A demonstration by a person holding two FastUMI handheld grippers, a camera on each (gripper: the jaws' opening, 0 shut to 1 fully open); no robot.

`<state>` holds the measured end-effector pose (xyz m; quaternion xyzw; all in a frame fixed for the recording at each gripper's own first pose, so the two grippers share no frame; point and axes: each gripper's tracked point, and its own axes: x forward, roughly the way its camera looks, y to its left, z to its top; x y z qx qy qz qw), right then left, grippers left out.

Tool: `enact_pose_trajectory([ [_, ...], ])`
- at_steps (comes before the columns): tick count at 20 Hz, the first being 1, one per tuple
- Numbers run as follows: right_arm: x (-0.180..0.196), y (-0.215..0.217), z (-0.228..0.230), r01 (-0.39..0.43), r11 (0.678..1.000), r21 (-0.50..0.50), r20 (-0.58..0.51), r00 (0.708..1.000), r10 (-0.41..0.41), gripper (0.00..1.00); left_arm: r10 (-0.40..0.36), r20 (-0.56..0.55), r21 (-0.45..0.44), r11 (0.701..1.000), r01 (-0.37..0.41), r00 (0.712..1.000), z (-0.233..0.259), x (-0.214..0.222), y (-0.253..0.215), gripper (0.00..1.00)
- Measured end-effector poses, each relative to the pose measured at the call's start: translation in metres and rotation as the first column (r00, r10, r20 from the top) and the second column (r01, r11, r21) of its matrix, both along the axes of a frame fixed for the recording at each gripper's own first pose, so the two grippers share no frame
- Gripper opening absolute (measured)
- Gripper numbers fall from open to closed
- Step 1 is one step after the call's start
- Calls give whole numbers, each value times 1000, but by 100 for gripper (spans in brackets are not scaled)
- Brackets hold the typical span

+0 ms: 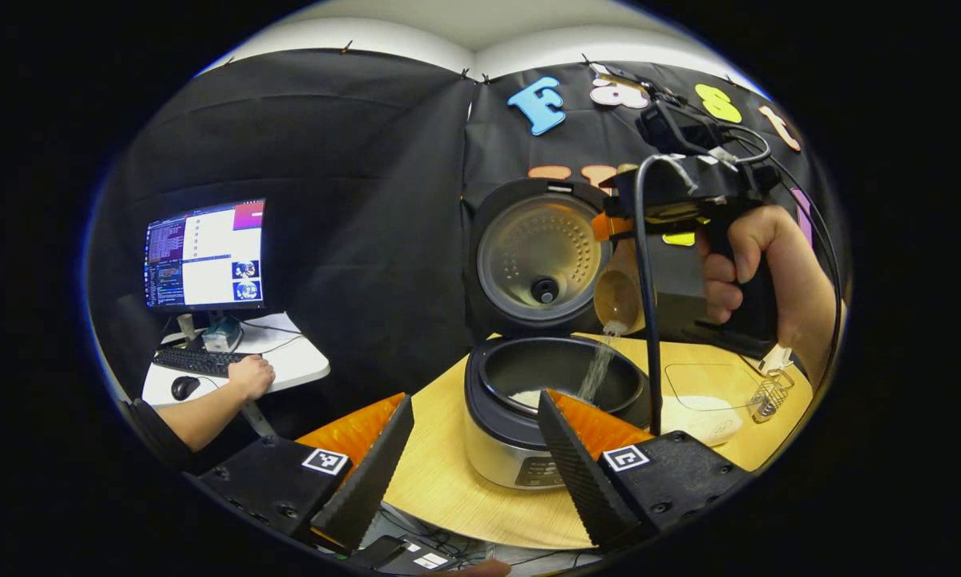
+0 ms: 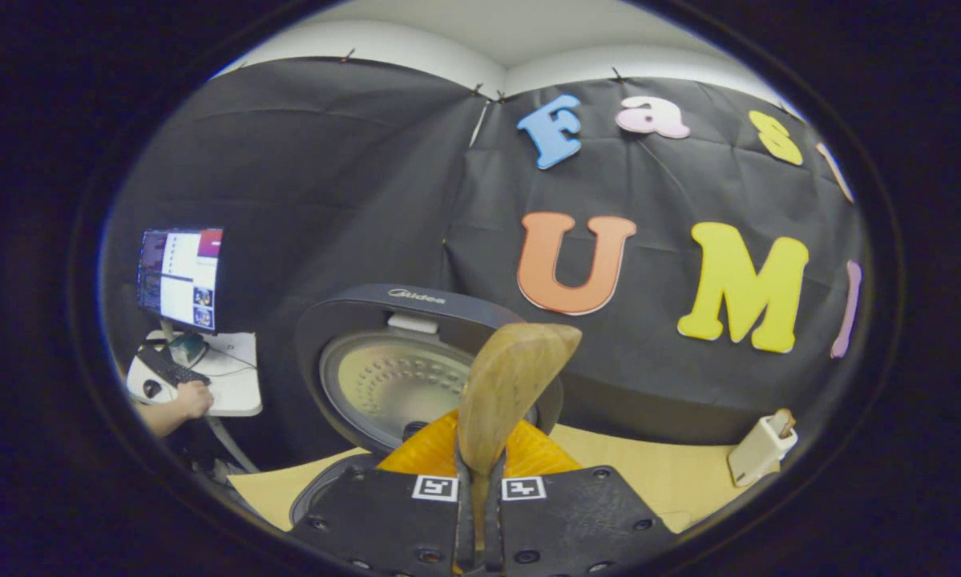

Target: Close the left gripper, press the button to open the rice cooker; take a wooden spoon from the chopstick holder with the right hand, scoop a spoonful of rice and pour it into the rice cooker, then put the wooden spoon back into the chopstick holder.

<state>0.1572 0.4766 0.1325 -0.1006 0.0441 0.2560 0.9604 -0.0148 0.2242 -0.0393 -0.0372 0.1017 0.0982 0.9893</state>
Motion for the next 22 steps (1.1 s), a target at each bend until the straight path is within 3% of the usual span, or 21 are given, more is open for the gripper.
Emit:
enact_pose_trajectory([
  [6, -13, 3, 17, -58, 995, -85, 115, 991, 68, 7, 9, -3, 6, 1000, -9, 1000, -3, 0, 5, 99],
  [9, -19, -4, 25, -45, 991, -129, 174, 982, 67, 5, 9, -8, 17, 1000, -9, 1000, -3, 0, 4, 99],
  [16, -16, -64, 44, 36, 999, -40, 183, 983, -28, 7, -45, 24, 31, 999, 44, 999, 11, 0, -27, 99],
  [22, 5, -166, 54, 166, 986, 20, 180, 969, -167, 5, -93, 48, 38, 995, 91, 995, 21, -3, -59, 99],
])
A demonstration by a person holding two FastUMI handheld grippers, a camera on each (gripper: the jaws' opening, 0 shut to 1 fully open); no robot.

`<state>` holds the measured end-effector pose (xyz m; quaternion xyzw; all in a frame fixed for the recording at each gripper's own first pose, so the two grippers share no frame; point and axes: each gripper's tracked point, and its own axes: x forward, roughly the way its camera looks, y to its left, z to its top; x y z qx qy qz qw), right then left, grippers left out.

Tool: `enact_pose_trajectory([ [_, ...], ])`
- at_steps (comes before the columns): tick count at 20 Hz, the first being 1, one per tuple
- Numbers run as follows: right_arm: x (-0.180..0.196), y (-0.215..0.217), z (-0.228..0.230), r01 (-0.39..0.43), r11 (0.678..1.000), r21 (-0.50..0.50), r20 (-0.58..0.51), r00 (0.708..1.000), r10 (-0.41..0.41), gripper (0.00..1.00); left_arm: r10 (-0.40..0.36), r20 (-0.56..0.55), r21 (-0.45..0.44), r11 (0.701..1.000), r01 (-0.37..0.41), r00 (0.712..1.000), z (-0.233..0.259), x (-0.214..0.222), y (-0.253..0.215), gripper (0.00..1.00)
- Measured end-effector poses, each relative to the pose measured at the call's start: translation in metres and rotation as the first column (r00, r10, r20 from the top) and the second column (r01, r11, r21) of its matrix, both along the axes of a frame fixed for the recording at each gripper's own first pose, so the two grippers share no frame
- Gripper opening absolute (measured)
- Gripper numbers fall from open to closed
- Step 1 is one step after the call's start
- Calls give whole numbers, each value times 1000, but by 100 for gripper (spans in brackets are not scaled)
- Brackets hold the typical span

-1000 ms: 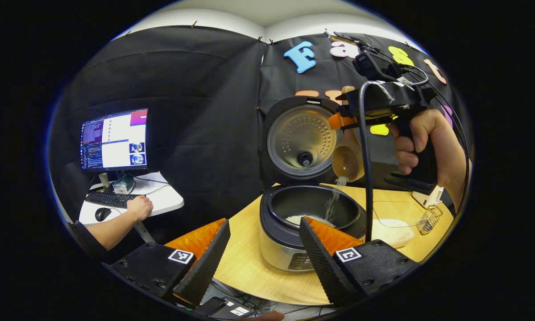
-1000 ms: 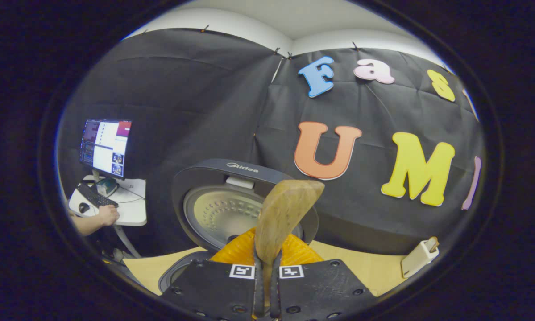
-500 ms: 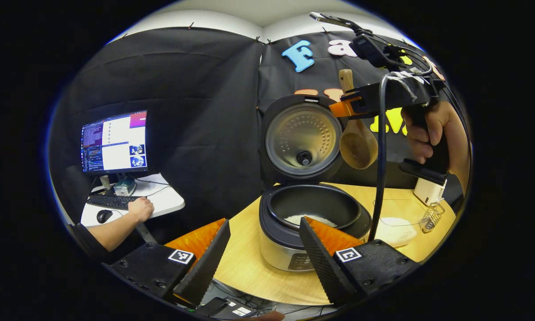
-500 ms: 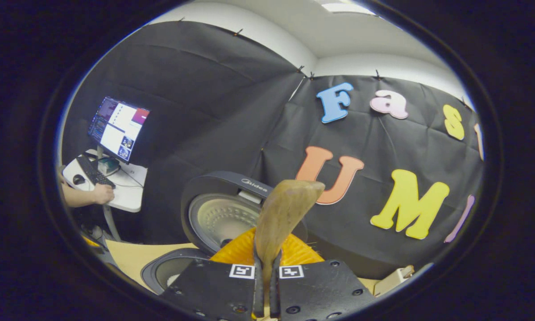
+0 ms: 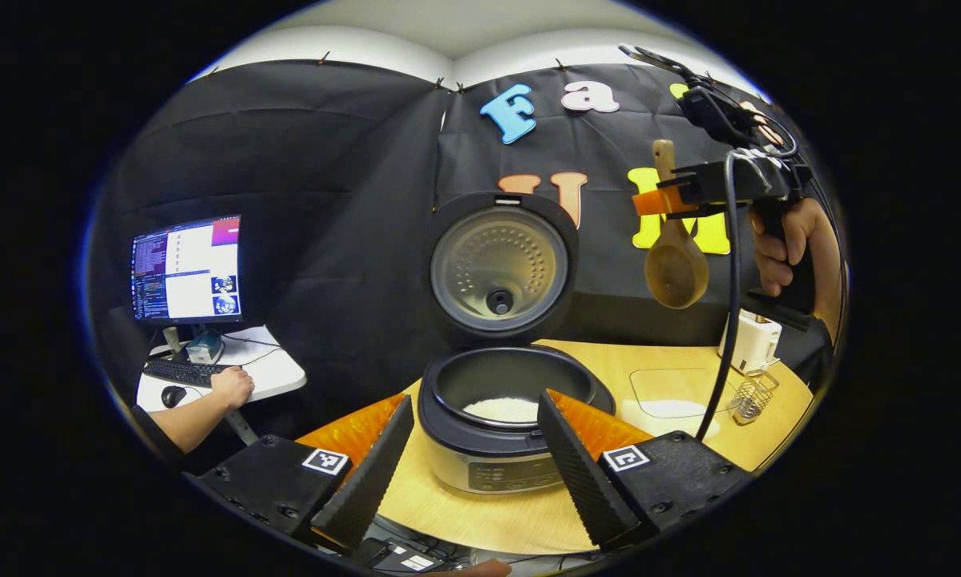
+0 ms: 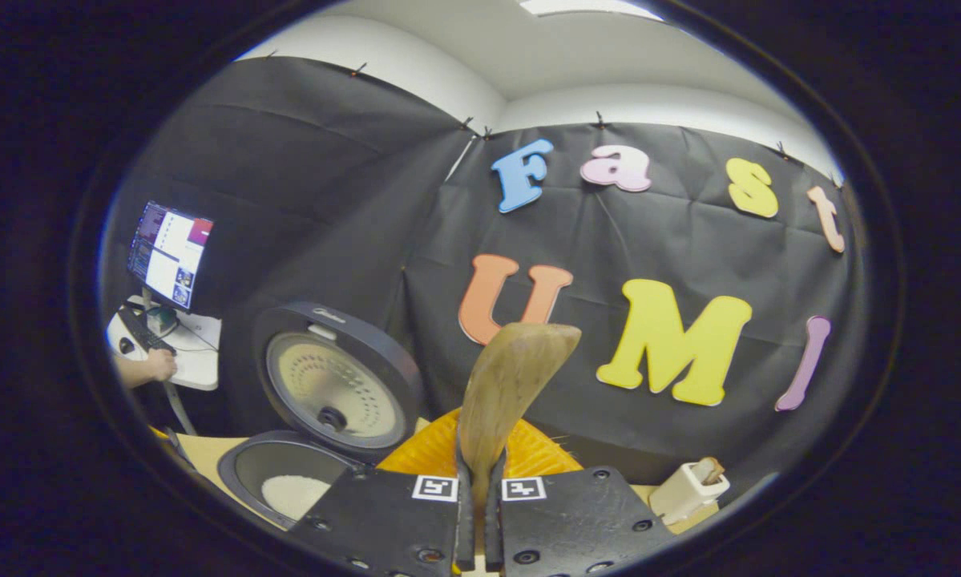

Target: Close the left gripper, press the button to open the rice cooker; take a wooden spoon from the chopstick holder with the right hand, scoop a spoonful of rice and pour it into the rice cooker, then put the wooden spoon back into the chopstick holder.

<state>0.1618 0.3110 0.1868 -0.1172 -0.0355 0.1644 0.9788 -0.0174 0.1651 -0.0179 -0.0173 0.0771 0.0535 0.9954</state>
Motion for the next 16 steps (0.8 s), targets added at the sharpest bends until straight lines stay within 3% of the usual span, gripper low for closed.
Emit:
enact_pose_trajectory([
  [7, 34, -148, -19, 189, 981, 53, -39, 982, -187, 7, -62, 12, 26, 998, 62, 998, 7, 0, -31, 99],
  [11, 54, -239, -55, 332, 940, 83, -137, 938, -319, 6, -88, 8, 42, 995, 87, 996, 6, 5, -49, 99],
  [16, 72, -304, -107, 421, 902, 96, -233, 891, -391, 6, -92, 0, 81, 993, 91, 996, 6, 6, -58, 99],
])
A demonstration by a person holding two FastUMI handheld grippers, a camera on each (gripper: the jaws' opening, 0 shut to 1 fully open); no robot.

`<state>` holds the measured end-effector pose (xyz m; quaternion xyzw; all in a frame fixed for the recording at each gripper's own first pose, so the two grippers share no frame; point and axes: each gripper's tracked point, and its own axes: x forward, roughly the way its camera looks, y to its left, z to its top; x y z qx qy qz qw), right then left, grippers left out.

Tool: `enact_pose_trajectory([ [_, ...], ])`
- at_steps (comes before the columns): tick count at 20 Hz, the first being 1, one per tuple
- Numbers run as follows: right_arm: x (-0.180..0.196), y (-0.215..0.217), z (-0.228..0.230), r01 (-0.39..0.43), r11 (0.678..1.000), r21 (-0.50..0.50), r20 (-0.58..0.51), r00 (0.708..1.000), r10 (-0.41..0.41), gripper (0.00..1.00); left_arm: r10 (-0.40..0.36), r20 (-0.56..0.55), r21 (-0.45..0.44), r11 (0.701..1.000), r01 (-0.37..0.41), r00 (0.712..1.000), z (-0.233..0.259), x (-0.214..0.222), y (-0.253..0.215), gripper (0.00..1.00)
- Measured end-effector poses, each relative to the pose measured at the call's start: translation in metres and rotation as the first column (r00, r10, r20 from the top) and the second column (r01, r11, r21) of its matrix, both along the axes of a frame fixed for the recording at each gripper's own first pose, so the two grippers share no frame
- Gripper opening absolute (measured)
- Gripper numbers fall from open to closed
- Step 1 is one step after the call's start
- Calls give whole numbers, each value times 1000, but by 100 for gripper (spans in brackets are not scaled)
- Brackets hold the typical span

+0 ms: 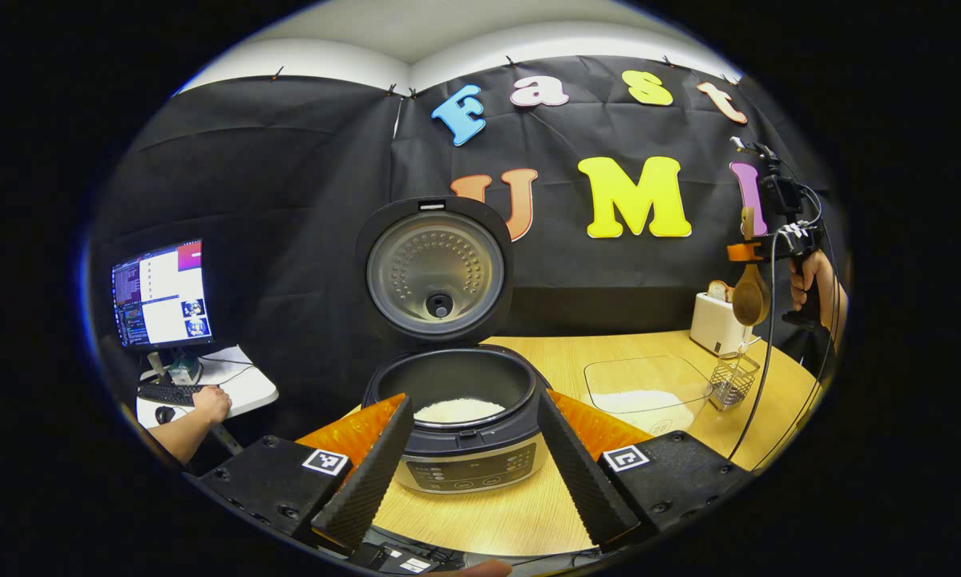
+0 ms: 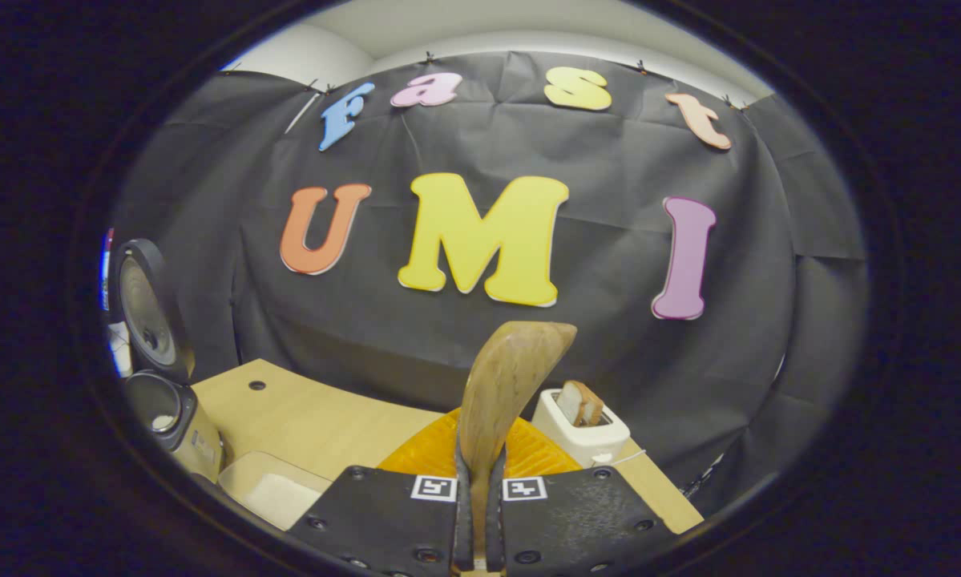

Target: Close the left gripper, press the button to open the rice cooker; take a wooden spoon from the chopstick holder with the right hand, scoop a spoonful of rice and pour it into the rice cooker, then put the wooden spoon back into the chopstick holder.

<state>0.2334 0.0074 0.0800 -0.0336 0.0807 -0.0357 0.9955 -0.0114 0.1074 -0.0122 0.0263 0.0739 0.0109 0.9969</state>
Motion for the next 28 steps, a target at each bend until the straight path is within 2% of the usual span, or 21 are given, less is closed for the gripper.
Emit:
enact_pose_trajectory([
  [4, 3, -17, -30, 34, 999, 11, -42, 999, -33, 6, -33, 3, -40, 999, 33, 999, 2, 0, -11, 100],
  [7, 4, -11, -50, 11, 1000, 16, -73, 997, -10, 8, -34, 0, -39, 999, 34, 999, 2, 0, -11, 99],
  [8, 4, -10, -55, 4, 1000, 22, -84, 996, -2, 8, -34, 1, -38, 999, 34, 999, 1, 1, -12, 94],
  [9, 3, -8, -61, 4, 1000, 31, -95, 996, -1, 8, -37, -1, -38, 999, 37, 999, 1, 1, -14, 99],
  [12, 5, -8, -75, 9, 999, 48, -118, 993, -3, 8, -40, -3, -30, 999, 40, 999, 1, 1, -15, 99],
  [13, 8, -9, -78, 18, 999, 47, -116, 993, -12, 14, -42, -2, -30, 999, 42, 999, 0, 1, -16, 99],
  [17, 6, -18, -85, 46, 997, 57, -126, 991, -39, 16, -45, -6, -32, 998, 45, 999, 0, 1, -17, 99],
  [18, 7, -18, -87, 45, 997, 66, -131, 991, -36, 19, -45, -8, -32, 999, 44, 999, -1, 2, -17, 99],
  [19, 6, -20, -92, 46, 996, 77, -144, 989, -35, 31, -45, -9, -33, 998, 44, 999, -1, 2, -18, 99],
  [21, 6, -31, -94, 74, 994, 84, -152, 987, -61, 38, -43, -9, -33, 999, 43, 999, 0, 2, -17, 99],
  [25, 3, -52, -83, 124, 985, 118, -122, 986, -110, 38, -46, 2, -40, 998, 46, 999, 3, 2, -22, 99],
  [28, -2, -66, -79, 134, 982, 131, -119, 986, -118, 46, -58, 16, -45, 997, 59, 998, 7, 0, -29, 99],
])
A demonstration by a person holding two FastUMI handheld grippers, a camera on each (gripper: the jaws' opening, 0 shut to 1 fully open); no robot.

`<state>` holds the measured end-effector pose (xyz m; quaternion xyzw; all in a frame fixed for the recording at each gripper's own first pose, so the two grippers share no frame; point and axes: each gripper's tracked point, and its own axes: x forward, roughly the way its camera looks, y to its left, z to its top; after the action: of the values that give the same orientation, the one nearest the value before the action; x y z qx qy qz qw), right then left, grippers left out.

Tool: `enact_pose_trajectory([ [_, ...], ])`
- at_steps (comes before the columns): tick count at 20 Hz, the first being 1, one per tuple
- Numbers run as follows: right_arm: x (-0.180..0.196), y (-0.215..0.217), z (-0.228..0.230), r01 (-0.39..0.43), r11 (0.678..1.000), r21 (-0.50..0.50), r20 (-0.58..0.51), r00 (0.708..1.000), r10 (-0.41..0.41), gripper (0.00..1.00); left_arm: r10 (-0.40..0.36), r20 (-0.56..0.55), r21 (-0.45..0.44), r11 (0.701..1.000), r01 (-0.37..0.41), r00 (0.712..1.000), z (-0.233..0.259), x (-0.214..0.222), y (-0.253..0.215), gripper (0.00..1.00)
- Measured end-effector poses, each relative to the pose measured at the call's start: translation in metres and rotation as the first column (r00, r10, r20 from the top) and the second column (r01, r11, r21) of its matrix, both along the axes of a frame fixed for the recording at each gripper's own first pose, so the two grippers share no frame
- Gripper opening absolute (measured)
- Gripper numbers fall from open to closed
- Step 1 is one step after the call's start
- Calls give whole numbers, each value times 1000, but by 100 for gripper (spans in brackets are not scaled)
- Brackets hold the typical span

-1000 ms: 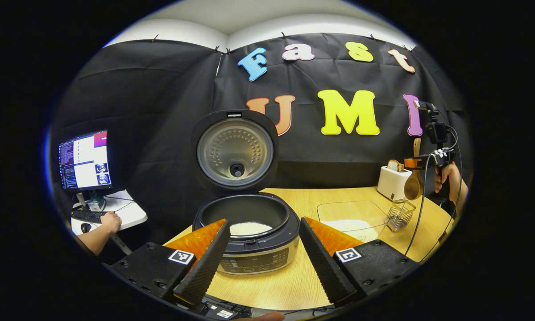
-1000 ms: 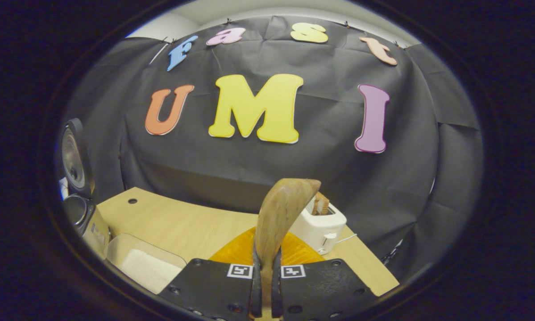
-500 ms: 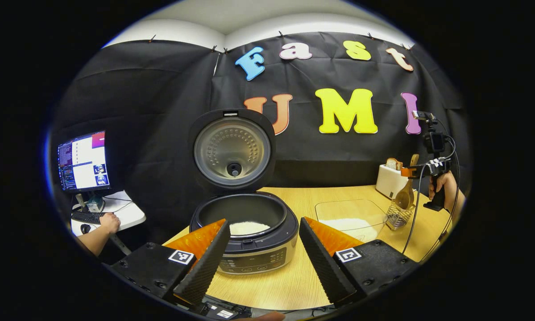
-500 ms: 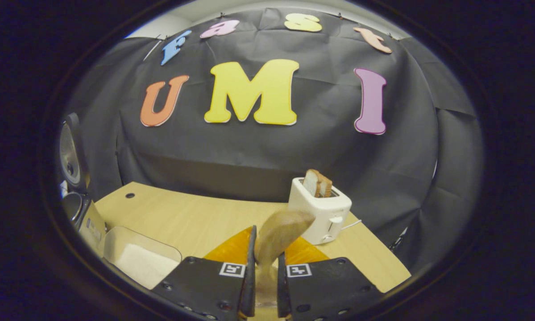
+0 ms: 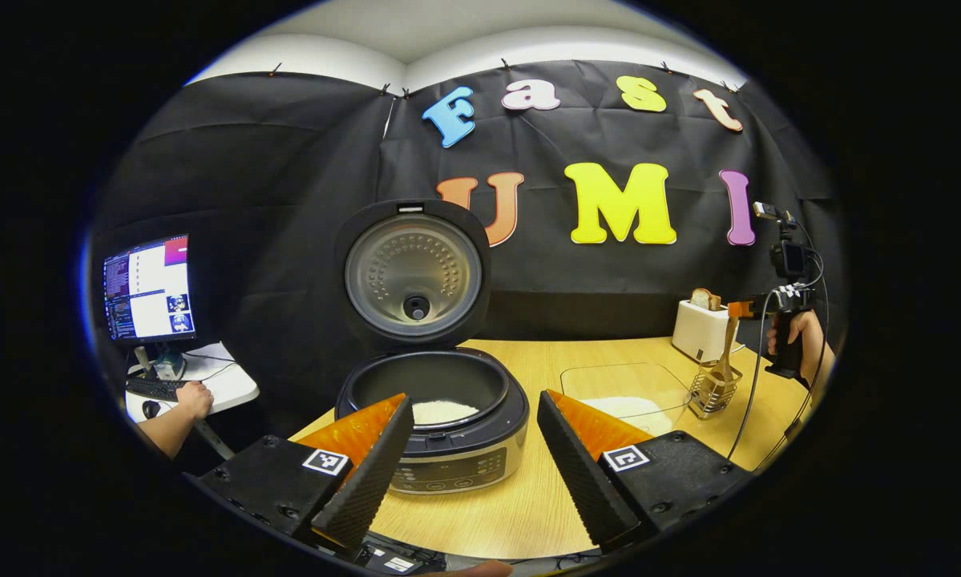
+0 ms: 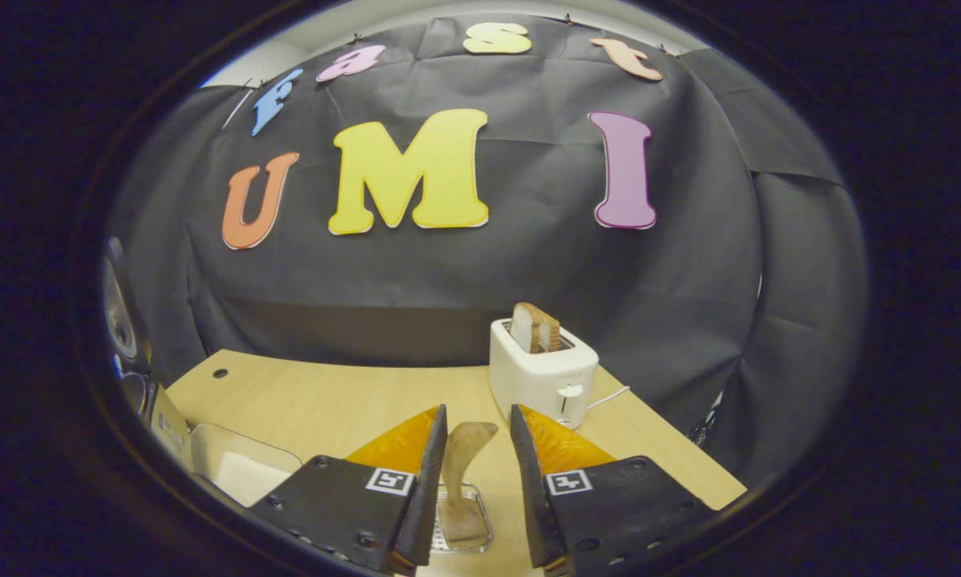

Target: Close the left gripper, press the button to open the rice cooker; take a wooden spoon from the chopstick holder with the right hand, scoop a spoonful of rice and pour it into the rice cooker, then put the wooden spoon back into the chopstick holder.

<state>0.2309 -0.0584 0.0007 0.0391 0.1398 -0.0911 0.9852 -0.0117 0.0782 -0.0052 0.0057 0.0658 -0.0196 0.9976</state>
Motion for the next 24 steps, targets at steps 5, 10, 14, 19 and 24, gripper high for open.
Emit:
enact_pose_trajectory([
  [5, -28, -6, -3, -44, 997, 64, -10, 999, 45, 71, -40, 12, -14, 999, 40, 999, 5, -2, -15, 99],
  [10, -58, -7, 3, -97, 995, 27, 10, 995, 96, 90, -6, 5, -29, 1000, 6, 1000, 4, 0, -6, 99],
  [14, -95, -2, 9, -136, 988, -76, 62, 988, 141, 95, 11, 9, -54, 998, -10, 1000, 8, 13, 1, 99],
  [19, -139, 6, 4, -133, 980, -144, 112, 982, 150, 96, 80, -3, -123, 989, -79, 997, 33, 50, 33, 99],
  [24, -166, 21, -2, -164, 983, -84, 142, 974, 175, 95, 117, 39, -56, 992, -115, 992, 80, 88, 56, 100],
])
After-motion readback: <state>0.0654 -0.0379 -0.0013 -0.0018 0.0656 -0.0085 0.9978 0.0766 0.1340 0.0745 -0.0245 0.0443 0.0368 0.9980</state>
